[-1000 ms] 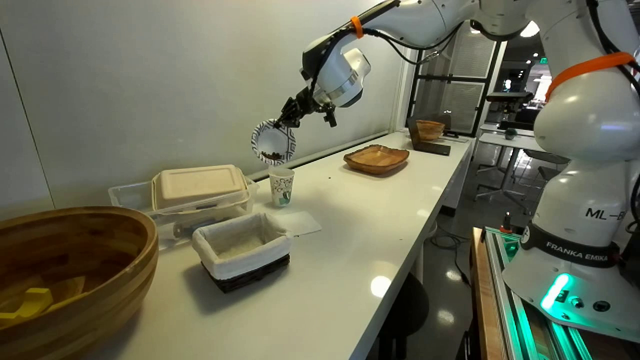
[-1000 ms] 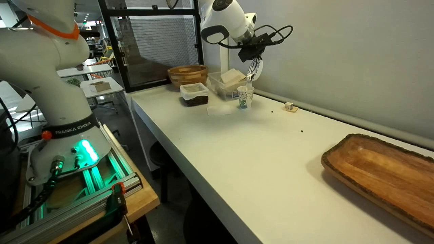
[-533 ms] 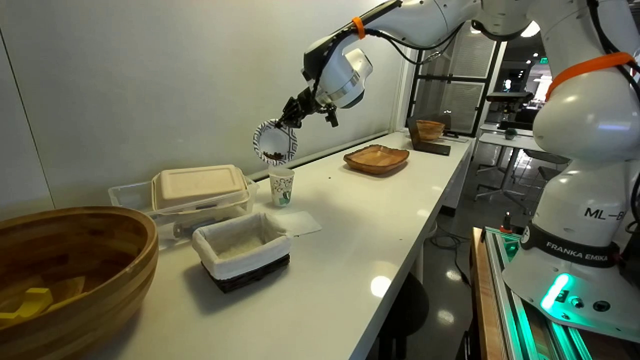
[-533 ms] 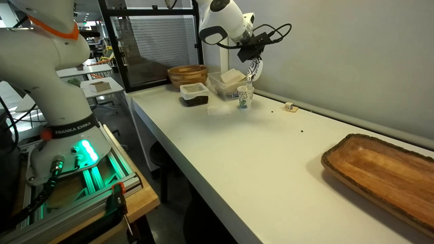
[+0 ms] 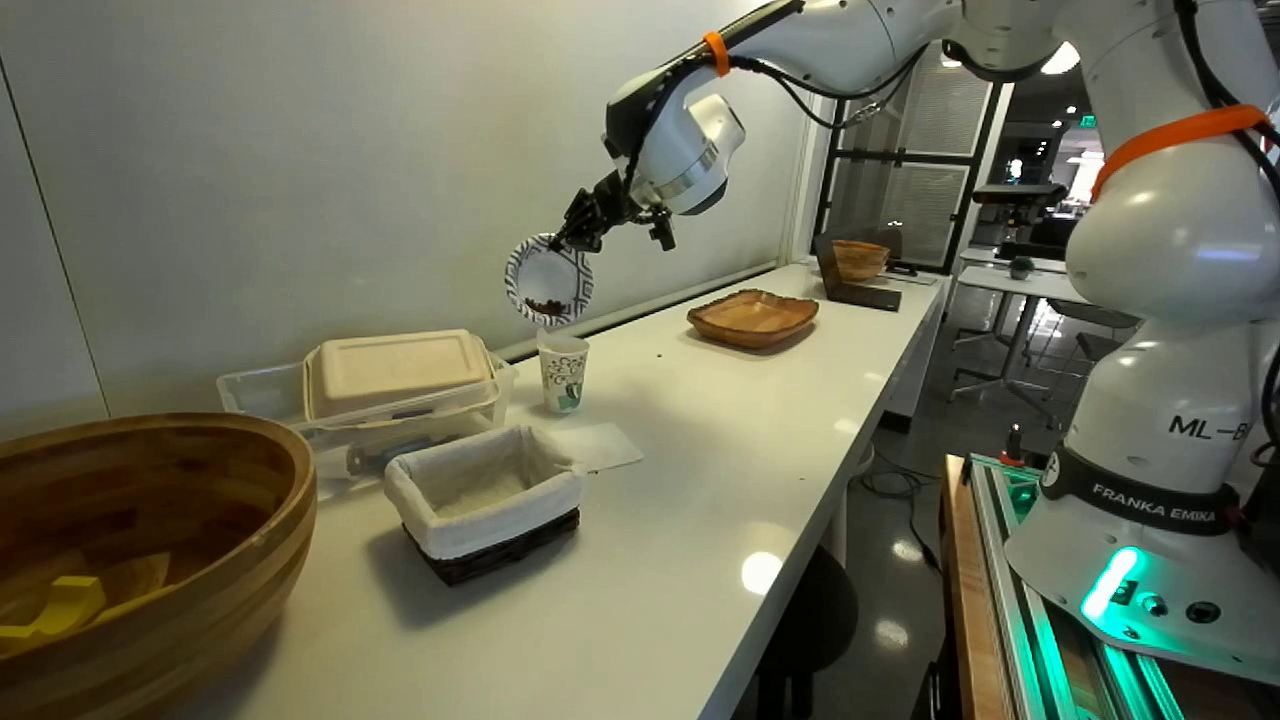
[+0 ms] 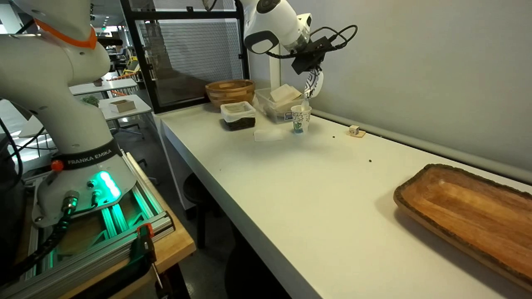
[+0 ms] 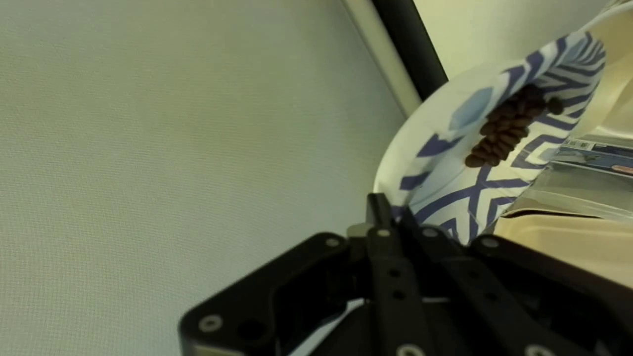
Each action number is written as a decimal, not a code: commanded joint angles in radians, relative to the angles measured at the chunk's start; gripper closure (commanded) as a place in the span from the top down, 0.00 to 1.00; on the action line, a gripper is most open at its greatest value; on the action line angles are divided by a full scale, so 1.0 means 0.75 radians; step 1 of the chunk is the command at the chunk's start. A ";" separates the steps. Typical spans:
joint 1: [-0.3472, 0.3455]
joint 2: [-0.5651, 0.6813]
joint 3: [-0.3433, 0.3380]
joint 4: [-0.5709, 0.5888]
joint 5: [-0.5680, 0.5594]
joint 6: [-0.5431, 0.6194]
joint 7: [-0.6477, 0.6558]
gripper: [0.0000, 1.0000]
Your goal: Pour the beans from the bowl into the cup
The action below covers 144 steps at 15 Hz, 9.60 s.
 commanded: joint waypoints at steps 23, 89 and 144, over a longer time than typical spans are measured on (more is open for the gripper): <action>-0.038 0.023 0.102 -0.118 -0.121 0.230 -0.037 0.01; 0.181 -0.113 -0.281 -0.255 -0.872 0.451 0.519 0.01; 0.239 -0.480 -1.092 -0.515 -2.159 0.735 3.303 0.01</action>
